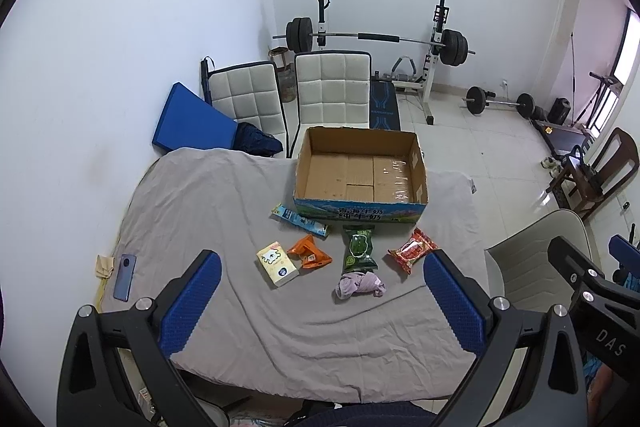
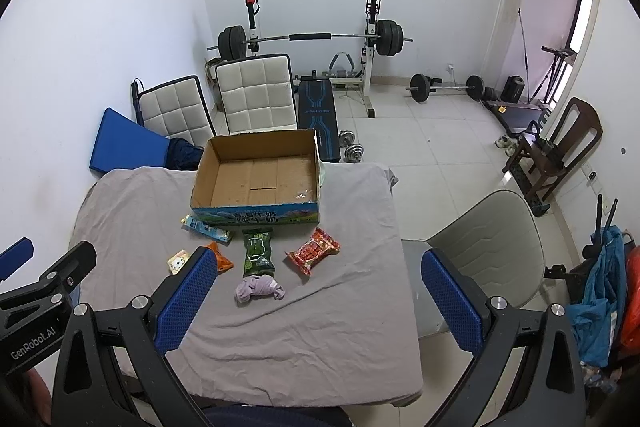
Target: Organize soft objects
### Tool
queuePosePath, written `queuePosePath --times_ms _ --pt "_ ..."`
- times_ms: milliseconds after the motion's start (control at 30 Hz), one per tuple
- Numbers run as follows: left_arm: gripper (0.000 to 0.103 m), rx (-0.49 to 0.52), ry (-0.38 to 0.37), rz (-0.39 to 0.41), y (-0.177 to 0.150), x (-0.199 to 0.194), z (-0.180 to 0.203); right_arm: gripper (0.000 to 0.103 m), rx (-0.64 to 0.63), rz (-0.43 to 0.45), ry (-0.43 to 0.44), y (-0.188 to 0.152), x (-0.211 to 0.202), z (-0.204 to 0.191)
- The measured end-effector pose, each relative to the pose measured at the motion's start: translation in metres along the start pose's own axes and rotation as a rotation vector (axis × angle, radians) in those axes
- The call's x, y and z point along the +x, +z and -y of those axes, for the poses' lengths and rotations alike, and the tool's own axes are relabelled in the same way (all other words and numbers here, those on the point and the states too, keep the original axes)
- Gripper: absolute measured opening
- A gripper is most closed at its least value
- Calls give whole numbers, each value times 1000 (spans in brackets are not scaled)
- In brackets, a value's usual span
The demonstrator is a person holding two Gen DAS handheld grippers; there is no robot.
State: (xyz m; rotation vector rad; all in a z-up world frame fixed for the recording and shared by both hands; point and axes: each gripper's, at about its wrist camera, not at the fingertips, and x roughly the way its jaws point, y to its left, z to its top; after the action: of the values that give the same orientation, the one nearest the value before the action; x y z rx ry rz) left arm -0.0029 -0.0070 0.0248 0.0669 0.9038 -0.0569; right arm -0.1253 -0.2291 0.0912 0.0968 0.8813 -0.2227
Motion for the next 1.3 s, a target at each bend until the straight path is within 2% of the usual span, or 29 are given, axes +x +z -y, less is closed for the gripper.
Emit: queuePosePath --times_ms 1100,1200,1300 --pt "103 -4 -6 20 -9 -6 0 103 1 12 8 4 -7 -1" --pt "103 -5 1 23 -9 -5 0 103 11 0 20 5 0 1" --pt "103 -23 15 8 -6 13 -3 103 25 -34 39 5 21 6"
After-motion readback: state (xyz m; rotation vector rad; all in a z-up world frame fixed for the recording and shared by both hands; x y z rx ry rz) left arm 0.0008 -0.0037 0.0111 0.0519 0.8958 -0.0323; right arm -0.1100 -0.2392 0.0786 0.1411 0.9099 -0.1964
